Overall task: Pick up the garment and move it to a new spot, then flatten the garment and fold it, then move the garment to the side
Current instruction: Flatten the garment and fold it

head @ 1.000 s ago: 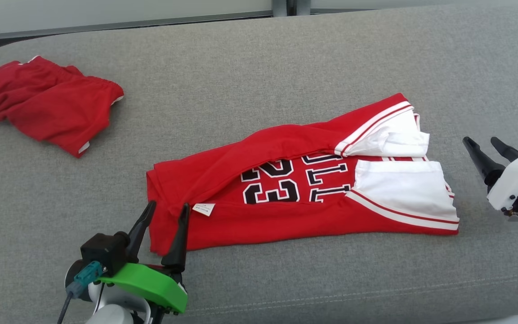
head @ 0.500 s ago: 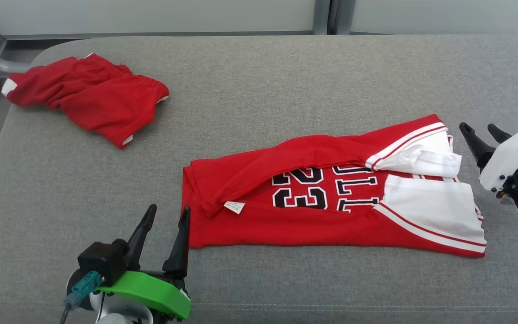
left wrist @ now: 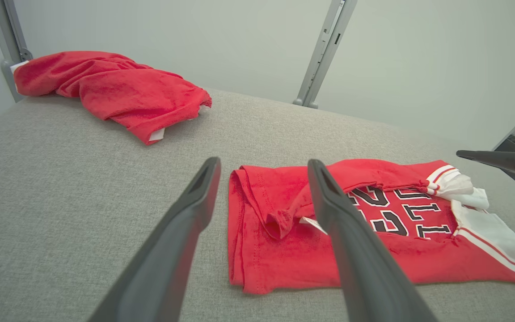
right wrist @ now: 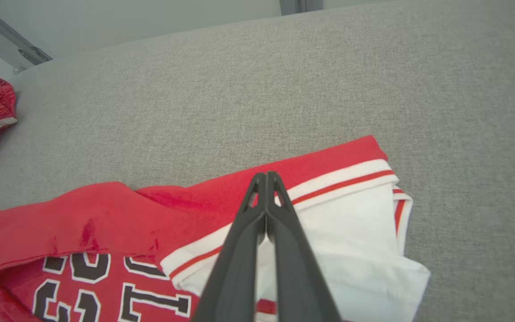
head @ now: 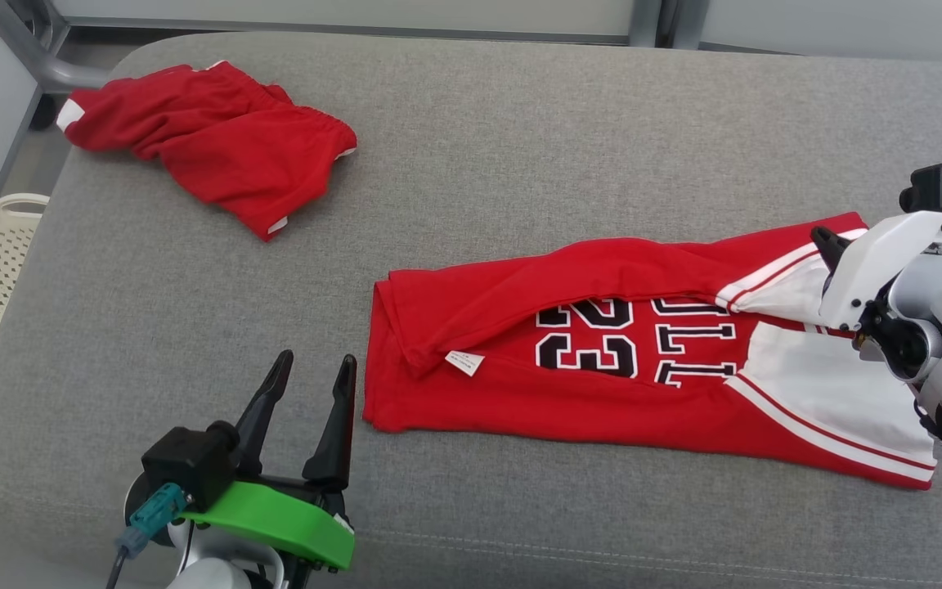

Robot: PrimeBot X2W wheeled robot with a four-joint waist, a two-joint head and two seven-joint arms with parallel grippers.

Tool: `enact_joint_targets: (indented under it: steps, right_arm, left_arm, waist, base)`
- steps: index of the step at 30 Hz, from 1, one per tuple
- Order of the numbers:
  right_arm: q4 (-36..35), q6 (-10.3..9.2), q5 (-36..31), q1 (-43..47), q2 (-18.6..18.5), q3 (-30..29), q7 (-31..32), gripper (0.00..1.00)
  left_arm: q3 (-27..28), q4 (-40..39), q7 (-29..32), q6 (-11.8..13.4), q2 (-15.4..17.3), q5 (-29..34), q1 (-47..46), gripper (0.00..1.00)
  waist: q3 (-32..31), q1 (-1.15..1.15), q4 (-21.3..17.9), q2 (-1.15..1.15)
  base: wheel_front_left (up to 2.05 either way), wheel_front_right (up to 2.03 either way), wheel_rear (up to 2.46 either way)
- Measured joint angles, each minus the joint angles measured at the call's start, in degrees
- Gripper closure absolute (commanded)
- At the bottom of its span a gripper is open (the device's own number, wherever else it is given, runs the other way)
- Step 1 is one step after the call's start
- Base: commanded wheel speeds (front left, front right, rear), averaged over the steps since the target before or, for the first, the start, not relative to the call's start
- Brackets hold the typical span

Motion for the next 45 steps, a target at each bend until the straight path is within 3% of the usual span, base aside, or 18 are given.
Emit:
enact_joint_targets:
  steps: [4, 10, 21, 29, 38, 45]
  right_arm:
    - [2.74, -0.01, 0.67, -0.01, 1.76, 0.8, 4.1, 1.0]
    - [1.58, 0.0, 1.42, 1.69, -0.29, 1.22, 6.11, 1.0]
    - [-8.72, -0.01, 3.61, 9.07, -4.52, 2.72, 9.61, 1.0]
    - [-15.33, -0.02, 3.01, 10.84, -7.87, 1.54, 7.09, 1.0]
    - [-14.97, -0.02, 0.25, 6.56, -6.39, -0.66, 7.13, 1.0]
    - [-9.66, -0.02, -2.42, 0.1, -5.45, -1.37, 12.65, 1.0]
  left_arm:
    - [0.24, -0.04, 0.0, 0.43, 0.03, 0.0, -0.13, 0.0]
    - [0.87, -0.13, -0.08, 0.67, 0.08, -0.11, 0.18, 0.0]
    - [1.32, -0.22, -0.16, 0.64, 0.23, -0.36, 0.62, 0.0]
    - [0.92, -0.2, -0.1, 0.65, 0.43, -0.36, 0.73, 0.0]
    - [-0.13, -0.42, 0.16, 0.41, 0.13, -0.32, 0.67, 0.0]
    - [-0.76, -0.68, 0.14, 0.09, -1.12, -0.03, 0.38, 0.0]
  waist:
    - [0.97, 0.0, 0.65, 0.0]
    - [1.05, 0.0, -0.91, 0.0]
    - [0.71, 0.0, -4.83, 0.0]
    - [-0.06, 0.0, -6.57, 0.0]
    - [-0.37, 0.0, -4.37, 0.0]
    - [0.57, 0.0, -0.91, 0.0]
  base:
    - [0.0, 0.0, 0.0]
    - [0.0, 0.0, 0.0]
    - [0.0, 0.0, 0.0]
    - [0.0, 0.0, 0.0]
    - [0.0, 0.0, 0.0]
    - [0.0, 0.0, 0.0]
